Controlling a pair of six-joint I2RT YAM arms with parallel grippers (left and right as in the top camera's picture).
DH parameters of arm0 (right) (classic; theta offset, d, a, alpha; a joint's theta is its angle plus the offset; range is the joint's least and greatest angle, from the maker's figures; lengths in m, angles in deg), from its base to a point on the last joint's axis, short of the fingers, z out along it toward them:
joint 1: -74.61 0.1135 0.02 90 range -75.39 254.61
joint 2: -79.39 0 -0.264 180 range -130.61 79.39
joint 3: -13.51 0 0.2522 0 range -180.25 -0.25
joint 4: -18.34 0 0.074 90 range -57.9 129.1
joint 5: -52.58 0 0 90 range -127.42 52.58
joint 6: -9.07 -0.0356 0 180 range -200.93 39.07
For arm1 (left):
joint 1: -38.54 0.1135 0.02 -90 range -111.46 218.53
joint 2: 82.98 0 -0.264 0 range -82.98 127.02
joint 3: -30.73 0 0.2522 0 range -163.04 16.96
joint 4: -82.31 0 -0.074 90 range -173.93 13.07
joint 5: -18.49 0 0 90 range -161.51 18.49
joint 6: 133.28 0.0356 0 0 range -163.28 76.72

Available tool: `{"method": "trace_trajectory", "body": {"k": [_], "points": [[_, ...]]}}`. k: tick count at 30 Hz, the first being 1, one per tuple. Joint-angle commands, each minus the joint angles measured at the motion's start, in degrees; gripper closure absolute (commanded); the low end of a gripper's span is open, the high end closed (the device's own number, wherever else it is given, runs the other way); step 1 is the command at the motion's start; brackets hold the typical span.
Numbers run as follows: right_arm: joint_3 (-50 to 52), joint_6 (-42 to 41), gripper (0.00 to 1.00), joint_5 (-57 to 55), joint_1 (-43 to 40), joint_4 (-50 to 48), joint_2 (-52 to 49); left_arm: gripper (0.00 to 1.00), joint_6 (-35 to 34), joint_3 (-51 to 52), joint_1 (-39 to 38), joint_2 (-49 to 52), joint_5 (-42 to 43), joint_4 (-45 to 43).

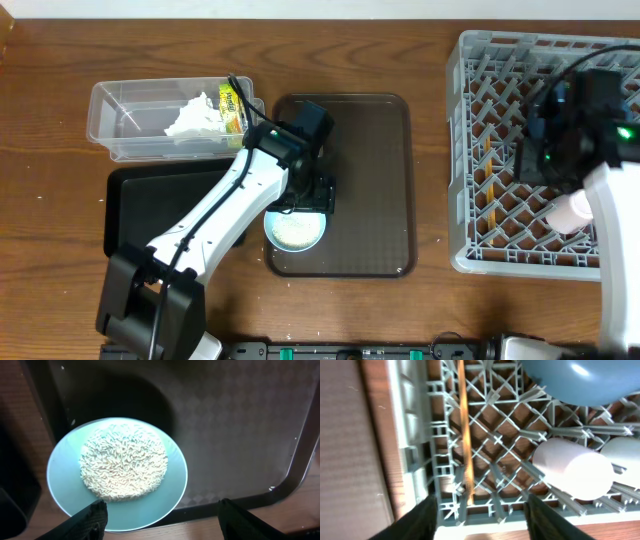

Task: Sort waste into correct bins and load items into the dishwasher rack
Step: 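Grasp the light-blue bowl with the left gripper and lift it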

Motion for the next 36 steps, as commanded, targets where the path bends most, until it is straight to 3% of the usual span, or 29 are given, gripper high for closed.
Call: {"method": "trace_trajectory", "body": {"k": [1,11,15,22,30,36], "points": [[-0.04,-0.11,0.41,2.27,-0.72,0.70,2.73,0.27,-1.31,-0.24,-0.81,2.25,-0.37,-1.20],[-0.02,-0.11,0.40,3.67,-0.68,2.29,2.58,0.34,-1.29,0.24,-4.87,9.79,-0.39,-6.01],[-0.02,-0.11,0.41,3.67,-0.68,2.45,2.58,0.50,-1.27,0.33,-5.57,13.09,-0.39,-6.10],[-0.02,-0.11,0.42,3.58,-0.68,2.60,2.58,0.94,-1.05,0.31,-5.42,13.53,-1.62,-5.64],[-0.02,-0.11,0.42,3.54,-0.68,2.82,2.58,0.94,1.84,0.09,-1.20,4.59,-2.86,-1.73],[-0.02,-0.09,0.43,3.52,-0.68,2.97,2.58,0.94,13.00,0.11,8.59,-4.17,10.58,-0.28]]}}
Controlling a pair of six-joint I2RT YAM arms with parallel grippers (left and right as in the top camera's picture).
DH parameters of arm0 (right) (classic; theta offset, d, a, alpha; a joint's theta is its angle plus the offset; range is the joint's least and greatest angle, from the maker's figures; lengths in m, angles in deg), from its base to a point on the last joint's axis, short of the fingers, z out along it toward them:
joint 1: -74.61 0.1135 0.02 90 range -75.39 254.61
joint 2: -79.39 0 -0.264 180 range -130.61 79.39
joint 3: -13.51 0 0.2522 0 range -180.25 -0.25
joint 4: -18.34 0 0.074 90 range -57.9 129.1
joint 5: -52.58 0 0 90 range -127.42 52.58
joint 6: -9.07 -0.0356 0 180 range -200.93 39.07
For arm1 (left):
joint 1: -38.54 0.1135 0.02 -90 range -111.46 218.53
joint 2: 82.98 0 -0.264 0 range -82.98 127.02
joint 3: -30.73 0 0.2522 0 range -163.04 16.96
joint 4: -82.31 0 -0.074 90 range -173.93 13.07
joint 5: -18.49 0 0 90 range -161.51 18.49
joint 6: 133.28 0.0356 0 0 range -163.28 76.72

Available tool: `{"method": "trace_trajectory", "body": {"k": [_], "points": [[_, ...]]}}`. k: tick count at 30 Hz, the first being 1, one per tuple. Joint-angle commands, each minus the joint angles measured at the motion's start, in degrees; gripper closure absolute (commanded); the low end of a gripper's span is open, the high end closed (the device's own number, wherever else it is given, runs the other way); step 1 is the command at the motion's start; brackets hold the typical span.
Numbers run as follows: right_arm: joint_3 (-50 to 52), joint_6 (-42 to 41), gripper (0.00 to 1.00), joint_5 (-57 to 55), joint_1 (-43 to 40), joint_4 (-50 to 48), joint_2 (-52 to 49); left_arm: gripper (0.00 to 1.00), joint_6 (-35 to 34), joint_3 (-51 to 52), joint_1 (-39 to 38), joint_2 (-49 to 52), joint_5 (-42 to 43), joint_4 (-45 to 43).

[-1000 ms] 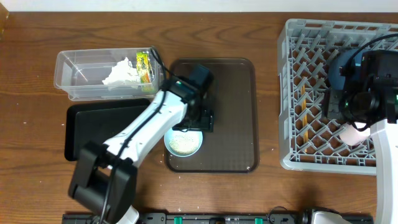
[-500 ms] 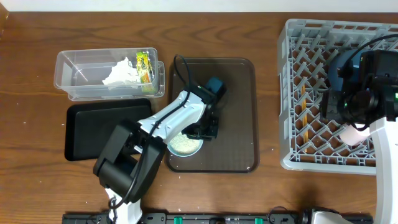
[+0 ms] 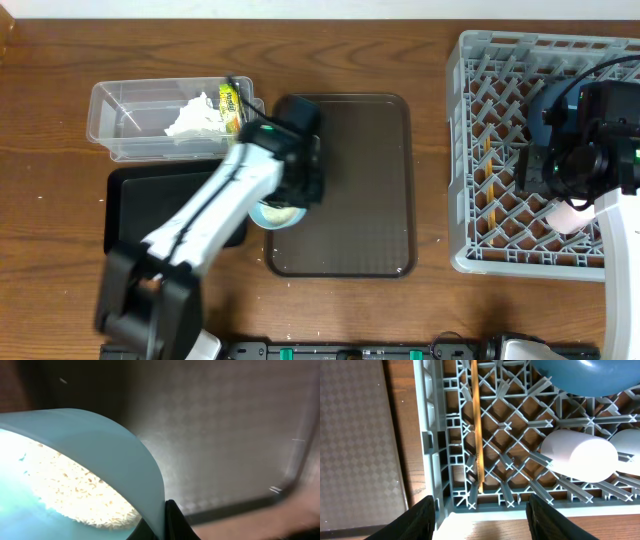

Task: Sort waste into correct bins and load items into the dishwasher rack
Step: 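Grasp the light-blue bowl with the left gripper and lift it, then tip the bowl over the black tray to pour out the rice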

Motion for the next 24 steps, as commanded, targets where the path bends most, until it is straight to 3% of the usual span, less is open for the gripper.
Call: {"method": "trace_trajectory", "body": {"k": [1,7,15,18,24], "points": [[-0.04,-0.13,0.43,0.37,-0.35,0.28,-0.33,0.94,8.79,-0.22,6.64,-4.83,9.44,1.16],[-0.04,-0.13,0.43,0.37,-0.35,0.50,-0.33,0.94,21.53,0.66,21.79,-5.97,25.70,5.25],[-0.04,-0.13,0.44,0.39,-0.35,0.85,-0.33,0.94,35.01,10.23,41.64,-5.66,48.68,4.94],[-0.04,-0.15,0.44,0.39,-0.35,0.90,-0.33,0.94,38.25,13.38,48.11,-5.11,57.18,4.48],[-0.04,-0.13,0.45,0.39,-0.35,1.05,-0.33,0.94,38.77,15.30,57.09,-2.38,65.57,4.46]]}}
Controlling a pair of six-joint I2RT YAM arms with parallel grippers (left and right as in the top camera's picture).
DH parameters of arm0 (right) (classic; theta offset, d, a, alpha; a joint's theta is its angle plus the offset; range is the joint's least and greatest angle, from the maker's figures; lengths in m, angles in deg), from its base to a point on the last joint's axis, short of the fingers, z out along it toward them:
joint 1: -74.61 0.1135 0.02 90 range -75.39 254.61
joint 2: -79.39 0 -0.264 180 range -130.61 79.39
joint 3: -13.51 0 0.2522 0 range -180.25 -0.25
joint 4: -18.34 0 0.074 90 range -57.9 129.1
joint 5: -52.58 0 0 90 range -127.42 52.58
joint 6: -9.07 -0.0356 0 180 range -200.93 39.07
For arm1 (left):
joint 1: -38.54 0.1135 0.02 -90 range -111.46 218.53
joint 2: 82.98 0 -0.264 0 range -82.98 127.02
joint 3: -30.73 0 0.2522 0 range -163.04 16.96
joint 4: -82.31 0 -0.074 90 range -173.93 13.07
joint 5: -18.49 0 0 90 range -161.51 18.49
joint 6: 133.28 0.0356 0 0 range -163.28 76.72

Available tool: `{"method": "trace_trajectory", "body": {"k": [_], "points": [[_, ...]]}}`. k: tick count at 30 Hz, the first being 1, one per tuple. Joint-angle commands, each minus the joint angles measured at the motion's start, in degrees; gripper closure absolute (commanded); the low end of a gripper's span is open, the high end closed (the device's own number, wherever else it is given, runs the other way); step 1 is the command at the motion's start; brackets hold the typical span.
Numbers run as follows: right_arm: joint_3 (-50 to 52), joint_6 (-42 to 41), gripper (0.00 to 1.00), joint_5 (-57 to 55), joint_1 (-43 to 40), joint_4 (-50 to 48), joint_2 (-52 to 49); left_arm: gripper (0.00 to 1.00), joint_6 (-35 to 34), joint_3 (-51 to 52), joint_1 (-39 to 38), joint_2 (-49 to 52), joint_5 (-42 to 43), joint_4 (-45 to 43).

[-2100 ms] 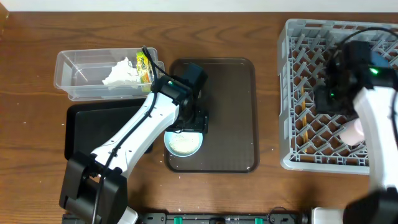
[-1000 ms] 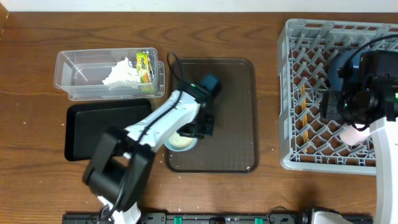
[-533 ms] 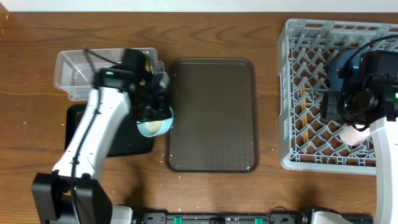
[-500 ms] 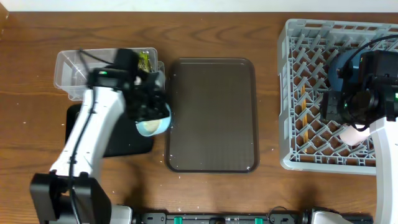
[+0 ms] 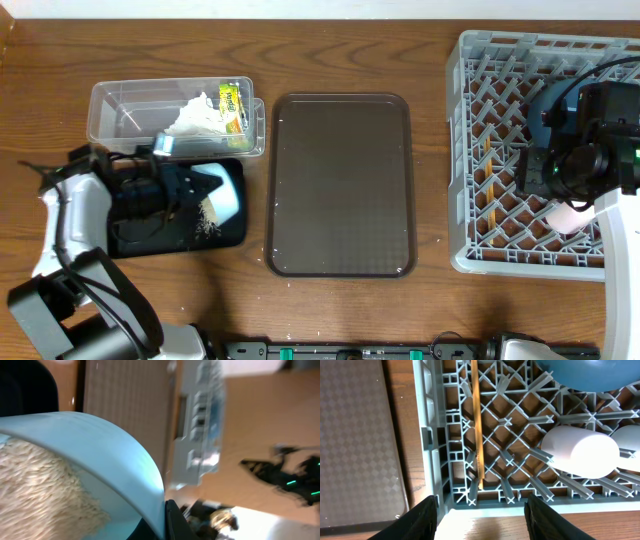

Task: Sort waste into correct bins and load items into the dishwasher rack
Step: 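Tip the bowl over the black tray to pour out the rice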

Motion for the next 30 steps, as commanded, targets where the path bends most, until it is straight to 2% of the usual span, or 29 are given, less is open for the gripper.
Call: {"method": "trace_trajectory", "body": {"k": [1,7,16,21,23,25,27,30], "points": [[-0.04,-0.13,0.45,0.39,-0.37,0.20,-0.33,0.94,2.93,0.20,3.63,1.84,11.63,0.17],[-0.04,-0.13,0.46,0.39,-0.37,0.20,-0.33,0.94,-0.79,0.20,7.52,4.13,19.71,0.22],[-0.04,-0.15,0.47,0.39,-0.37,0.48,-0.33,0.94,-1.51,0.17,8.96,4.26,19.69,-0.17],[-0.04,-0.15,0.47,0.39,-0.37,0.59,-0.33,0.94,-1.40,0.17,8.96,4.26,14.51,-3.82],[-0.04,-0.15,0.46,0.39,-0.37,0.57,-0.33,0.94,-3.85,0.20,8.96,4.26,10.82,-4.90],[-0.04,-0.15,0.47,0.39,-0.37,0.57,-0.33,0.94,-6.97,0.17,8.94,4.26,11.28,-4.68],[-0.04,-0.15,0.47,0.39,-0.37,0.57,-0.33,0.94,-2.84,0.20,8.46,4.24,18.51,-3.82],[-0.04,-0.15,0.46,0.39,-0.37,0.66,-0.33,0.94,-1.22,0.17,8.24,4.33,17.84,-6.08]]}}
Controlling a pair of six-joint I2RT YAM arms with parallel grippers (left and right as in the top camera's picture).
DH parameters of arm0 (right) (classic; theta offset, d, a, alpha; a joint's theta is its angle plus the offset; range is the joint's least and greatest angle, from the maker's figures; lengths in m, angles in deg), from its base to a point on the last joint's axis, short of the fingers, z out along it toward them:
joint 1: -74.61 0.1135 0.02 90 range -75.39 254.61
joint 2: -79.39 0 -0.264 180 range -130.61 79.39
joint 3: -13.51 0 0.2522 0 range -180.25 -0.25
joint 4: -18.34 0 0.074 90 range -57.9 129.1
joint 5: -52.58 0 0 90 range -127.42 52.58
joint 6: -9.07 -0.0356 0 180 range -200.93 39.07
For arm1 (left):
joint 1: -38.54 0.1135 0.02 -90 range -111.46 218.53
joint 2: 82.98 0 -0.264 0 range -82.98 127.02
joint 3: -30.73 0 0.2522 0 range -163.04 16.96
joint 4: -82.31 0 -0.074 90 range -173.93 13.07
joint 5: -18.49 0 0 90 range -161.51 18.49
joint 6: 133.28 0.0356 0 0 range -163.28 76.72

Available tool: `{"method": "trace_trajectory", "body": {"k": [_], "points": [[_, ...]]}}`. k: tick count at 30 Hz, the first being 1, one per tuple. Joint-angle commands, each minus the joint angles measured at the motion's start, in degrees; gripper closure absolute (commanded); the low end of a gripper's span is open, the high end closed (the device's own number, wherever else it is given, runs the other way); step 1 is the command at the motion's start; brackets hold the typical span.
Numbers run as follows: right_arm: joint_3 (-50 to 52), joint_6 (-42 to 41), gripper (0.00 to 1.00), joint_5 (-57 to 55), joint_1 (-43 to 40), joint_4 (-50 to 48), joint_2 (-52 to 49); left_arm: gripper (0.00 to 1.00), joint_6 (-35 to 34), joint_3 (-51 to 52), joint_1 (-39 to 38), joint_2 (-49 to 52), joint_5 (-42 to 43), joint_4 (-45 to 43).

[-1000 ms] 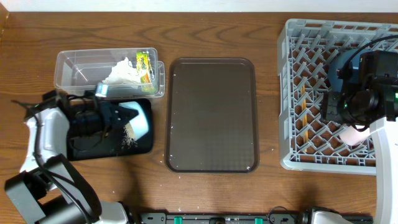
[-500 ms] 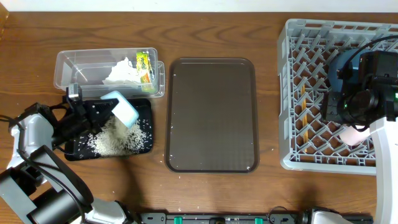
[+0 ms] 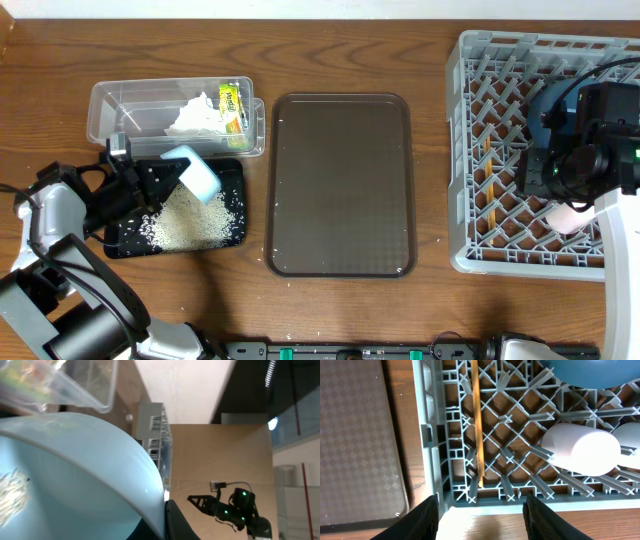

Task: Sort waste into correct bins and load items into the dishwasher rack
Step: 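Tip the bowl over the black tray to pour out the rice, then set the empty bowl down on the brown tray with the left gripper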

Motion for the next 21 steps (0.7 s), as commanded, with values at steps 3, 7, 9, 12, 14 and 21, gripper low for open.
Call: {"method": "trace_trajectory", "body": {"k": [3,7,9,12,14,21], "points": [[-0.04,-0.15,0.47,0.39,-0.35,0.07,-0.33,0.94,0.61,0.17,-0.37,0.11,4.26,0.28],[-0.04,-0.15,0.46,0.39,-0.35,0.04,-0.33,0.93,3.37,0.13,-0.76,-0.33,1.22,-0.92],[-0.04,-0.15,0.47,0.39,-0.35,0.04,-0.33,0.94,-2.12,0.13,-0.72,-0.15,-0.59,-0.63],[-0.04,-0.15,0.46,0.39,-0.35,0.04,-0.33,0.94,2.99,-0.11,-1.44,-0.87,3.96,0.90],[-0.04,-0.15,0.46,0.39,-0.35,0.04,-0.33,0.91,1.60,-0.11,-1.40,-0.92,1.14,-1.92],[-0.04,-0.15,0.46,0.39,-0.35,0.04,-0.33,0.94,-1.05,-0.15,-3.37,-2.82,2.75,1.18]]}}
